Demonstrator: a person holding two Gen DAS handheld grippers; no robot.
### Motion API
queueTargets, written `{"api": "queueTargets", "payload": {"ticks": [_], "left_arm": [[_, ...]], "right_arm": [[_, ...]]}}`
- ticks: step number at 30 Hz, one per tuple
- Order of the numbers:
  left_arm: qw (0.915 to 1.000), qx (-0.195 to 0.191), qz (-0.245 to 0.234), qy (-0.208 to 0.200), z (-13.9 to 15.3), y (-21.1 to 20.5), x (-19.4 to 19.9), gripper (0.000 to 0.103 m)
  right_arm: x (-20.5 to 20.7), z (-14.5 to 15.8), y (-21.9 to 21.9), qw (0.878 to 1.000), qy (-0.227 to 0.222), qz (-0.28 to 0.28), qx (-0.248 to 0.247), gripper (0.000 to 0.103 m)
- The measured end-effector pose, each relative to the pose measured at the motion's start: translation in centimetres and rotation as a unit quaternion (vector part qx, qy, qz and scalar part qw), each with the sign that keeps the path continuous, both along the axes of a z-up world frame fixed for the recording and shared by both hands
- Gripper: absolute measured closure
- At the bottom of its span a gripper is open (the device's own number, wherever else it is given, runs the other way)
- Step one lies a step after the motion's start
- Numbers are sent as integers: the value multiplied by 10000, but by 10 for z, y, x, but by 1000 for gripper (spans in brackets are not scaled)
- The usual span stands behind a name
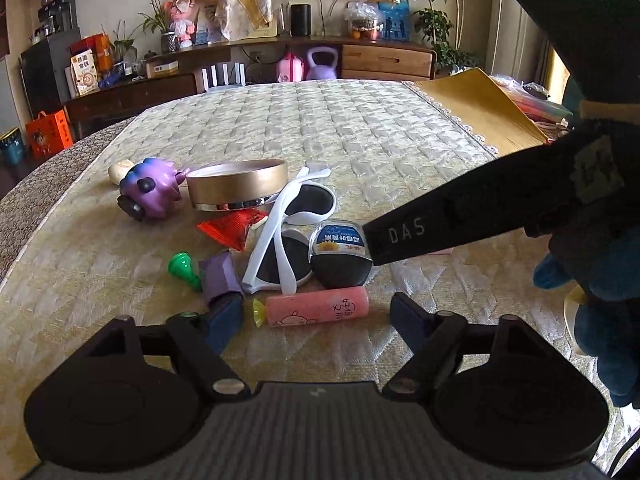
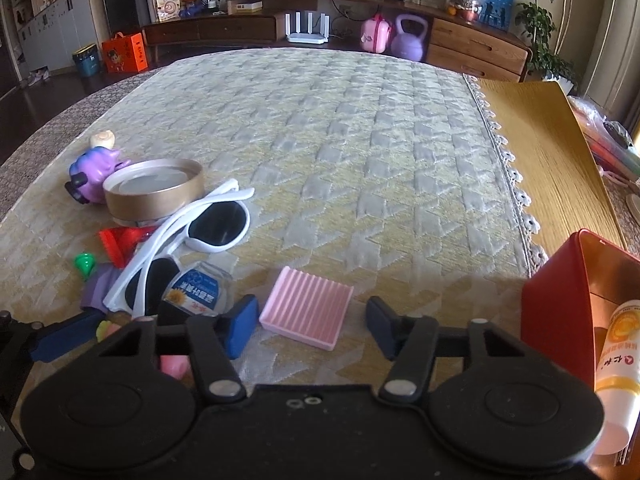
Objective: Organize rigid objects
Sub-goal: 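Grasp the pink comb with the right gripper while the left gripper grasps the pink tube, then carry the pink comb and pink tube over the red tin with both grippers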
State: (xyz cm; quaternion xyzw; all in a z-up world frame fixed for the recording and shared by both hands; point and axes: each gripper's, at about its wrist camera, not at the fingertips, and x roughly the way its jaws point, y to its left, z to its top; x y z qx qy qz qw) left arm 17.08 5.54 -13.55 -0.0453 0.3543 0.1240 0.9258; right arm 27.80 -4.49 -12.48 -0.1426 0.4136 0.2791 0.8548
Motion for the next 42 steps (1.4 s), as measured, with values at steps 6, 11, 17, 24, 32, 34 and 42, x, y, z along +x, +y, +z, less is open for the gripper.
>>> {"api": "queueTargets", "payload": {"ticks": [6,11,17,24,32,34,42], "left_arm": [[9999,-61,101,-61,3,5,-6,43],[9999,-29,88,-58,3,5,-9,43],[9999,-3,45,-104,10,3,-17,43],[9999,-129,-31,-81,21,1,-26,43],[9992,-140,-212,-293,43,-12,-40,43],[9990,-148,-260,-343,49,-15,-42,43],[9970,-193,-556,-495,74,-30,-46,43]], "right_arm": [[-1,2,-5,9999,-57,-145,51,63],[-8,4,-15,9997,-52,-229,117,63],[-25,16,-33,9992,-78,-264,289,63],[-45,38,-59,9977,-58,-344,589,63],[-67,63,-87,9959,-184,-460,755,63],[-71,68,-94,9953,-220,-480,808,63],[-83,86,-119,9935,-396,-573,898,63]]}}
